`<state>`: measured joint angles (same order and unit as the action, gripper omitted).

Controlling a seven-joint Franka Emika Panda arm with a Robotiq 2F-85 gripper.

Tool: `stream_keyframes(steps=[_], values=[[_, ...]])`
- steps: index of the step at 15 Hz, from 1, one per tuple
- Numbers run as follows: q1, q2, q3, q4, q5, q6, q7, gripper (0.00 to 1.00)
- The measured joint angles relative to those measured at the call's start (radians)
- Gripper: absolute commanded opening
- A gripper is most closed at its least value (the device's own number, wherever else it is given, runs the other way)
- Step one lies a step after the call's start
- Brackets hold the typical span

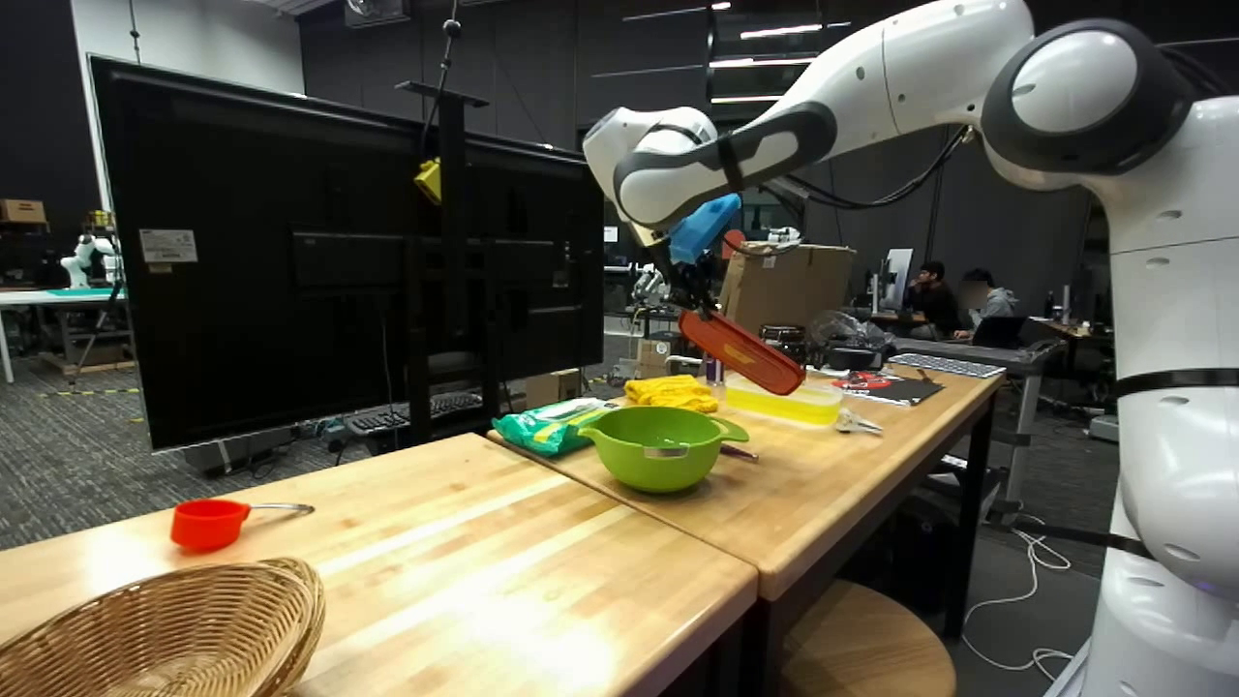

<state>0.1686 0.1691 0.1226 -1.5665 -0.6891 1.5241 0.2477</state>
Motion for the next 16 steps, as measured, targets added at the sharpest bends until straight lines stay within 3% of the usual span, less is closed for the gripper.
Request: stream_keyframes(steps=[10,16], values=[[0.001,-0.002,0.004,0.139,0.163,-0.166,-0.112,0.03],[-0.023,-0.001,0.001,0.226,0.361,-0.205,-0.250,0.03]])
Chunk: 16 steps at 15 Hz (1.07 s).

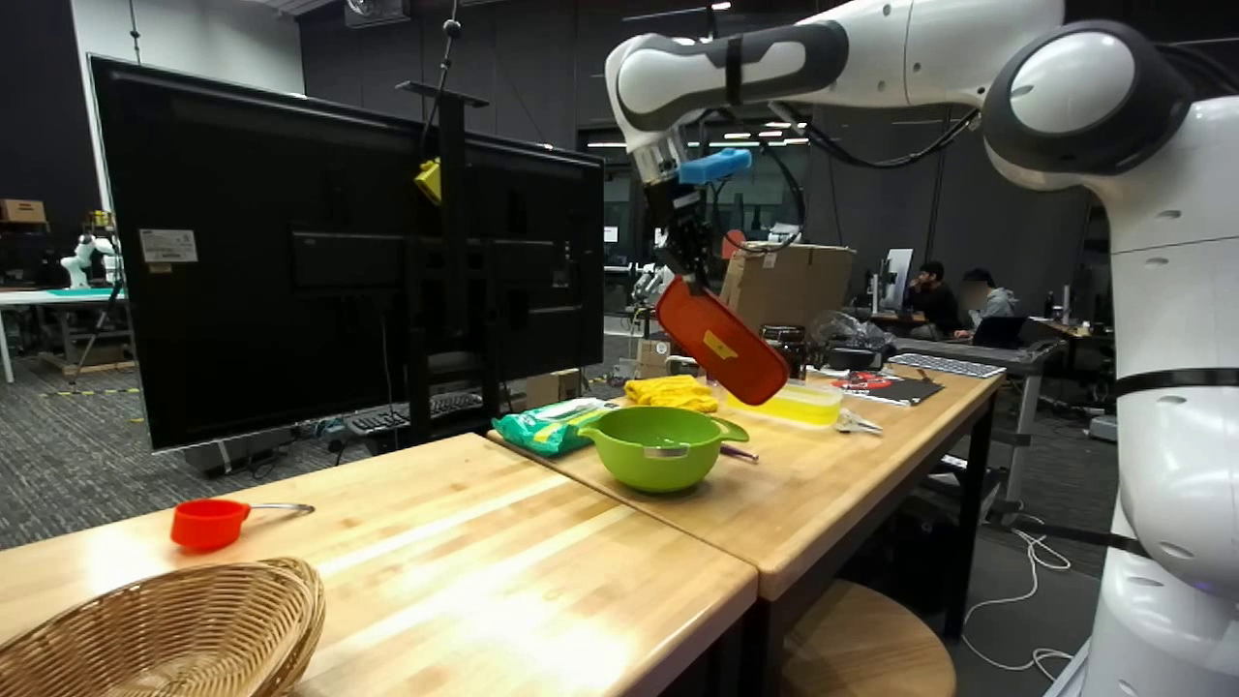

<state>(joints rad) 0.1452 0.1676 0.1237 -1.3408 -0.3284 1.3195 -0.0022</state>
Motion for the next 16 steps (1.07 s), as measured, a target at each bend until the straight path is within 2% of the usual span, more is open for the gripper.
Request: stream_keyframes(steps=[5,11,16], values=[[-0.053,0.005,-0.011,0.095,0.198,-0.071,-0.148,0.03],[-0.148,0.048,-0.024,0.198,0.451,-0.202,-0.290,0.03],[-0.219,0.102,-0.024,0.216,0.715,-0.235,-0.369,0.03]])
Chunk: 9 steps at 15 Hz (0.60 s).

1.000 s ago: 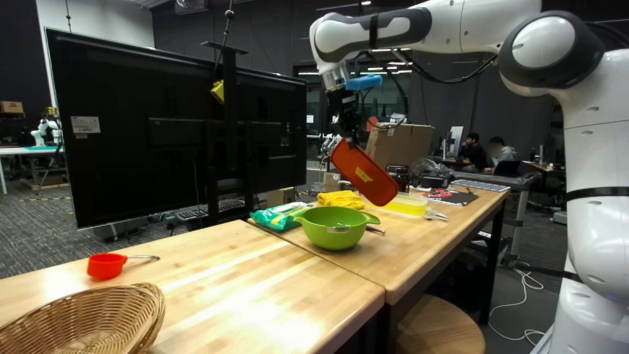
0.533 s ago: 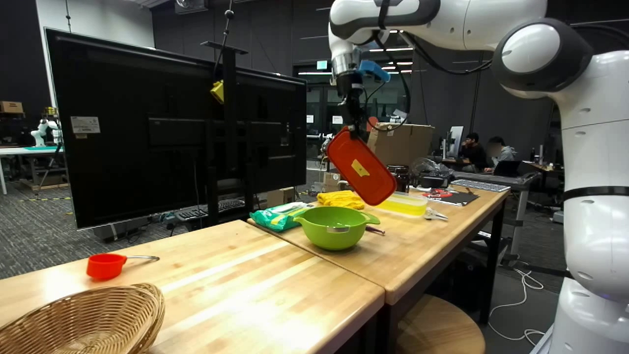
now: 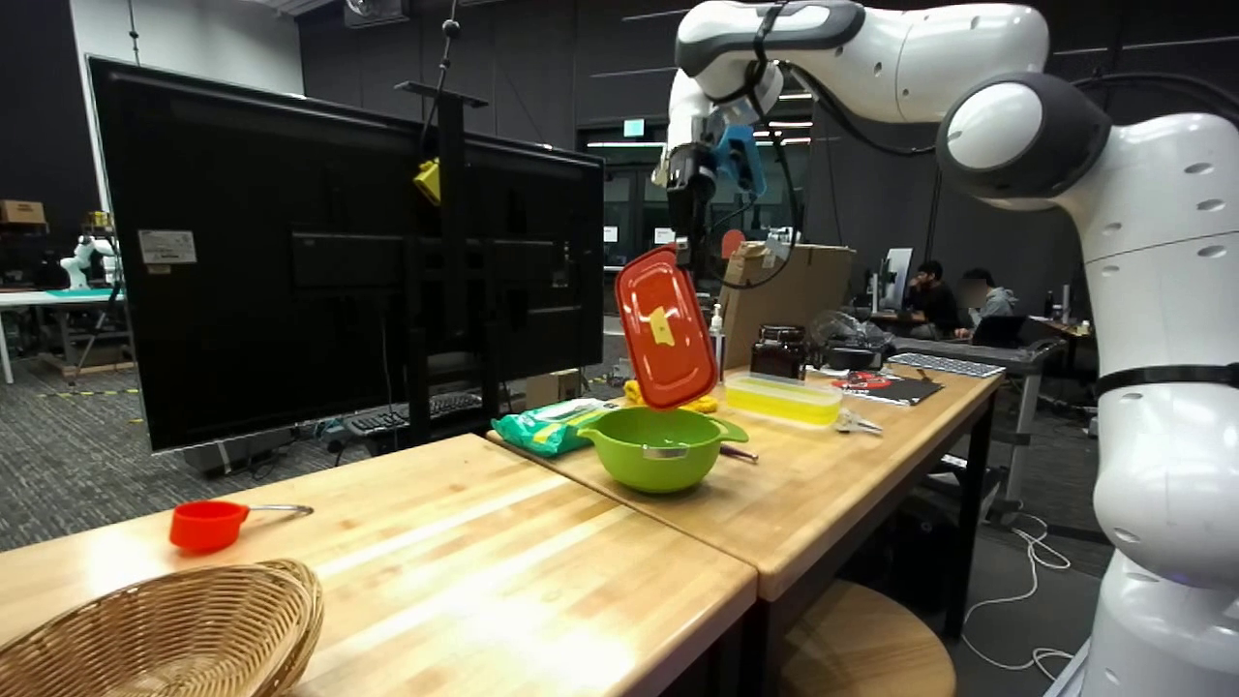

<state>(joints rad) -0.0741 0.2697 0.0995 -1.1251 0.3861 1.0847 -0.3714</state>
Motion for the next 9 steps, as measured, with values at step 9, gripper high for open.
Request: stream_keyframes(steps=[9], values=[[0.003,0.162,0.025,-0.001,0.236,-0.104,-0.011,0.03]])
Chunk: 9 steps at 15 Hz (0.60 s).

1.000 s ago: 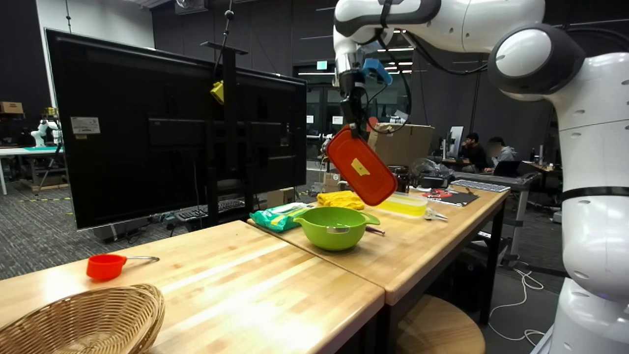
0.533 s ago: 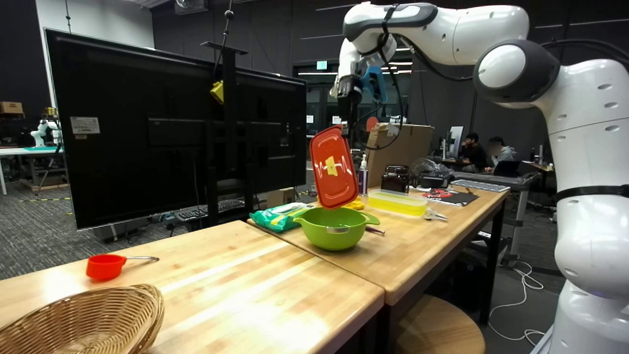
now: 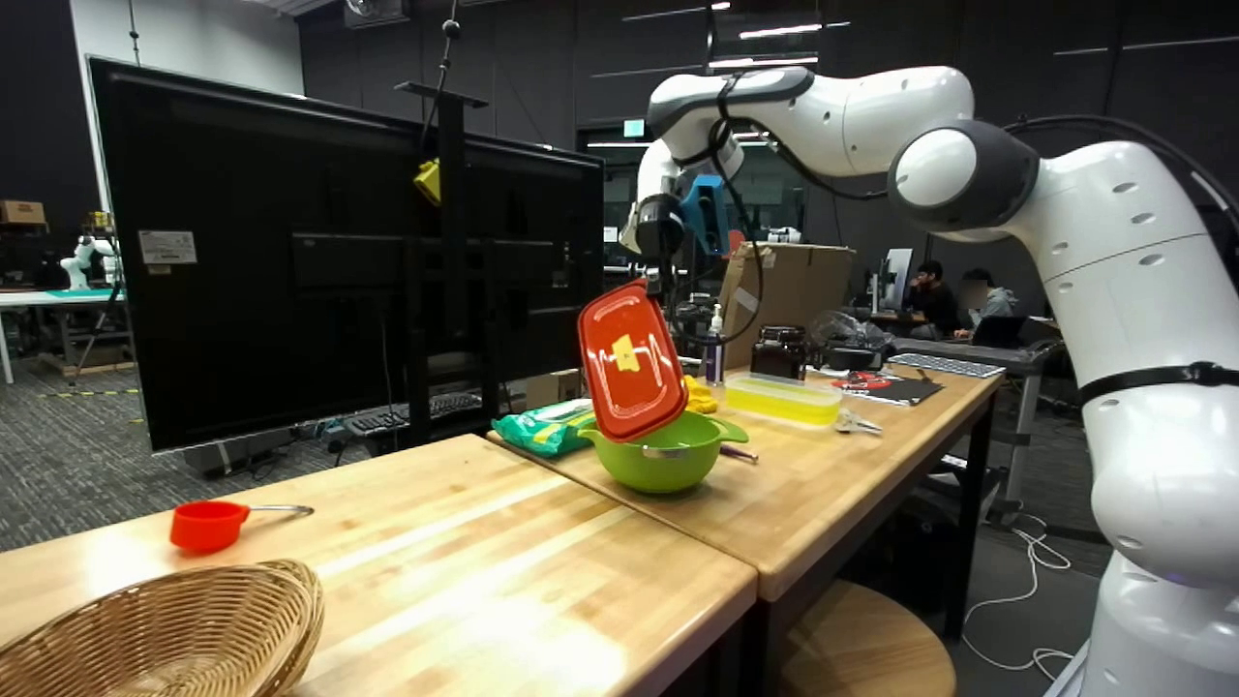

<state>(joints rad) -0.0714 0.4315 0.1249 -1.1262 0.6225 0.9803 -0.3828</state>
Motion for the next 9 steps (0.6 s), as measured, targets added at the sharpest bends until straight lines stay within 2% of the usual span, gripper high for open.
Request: stream_keyframes(steps=[9], values=[[0.110,0.038,0.017,0.018,0.008,-0.056,0.052,0.03]])
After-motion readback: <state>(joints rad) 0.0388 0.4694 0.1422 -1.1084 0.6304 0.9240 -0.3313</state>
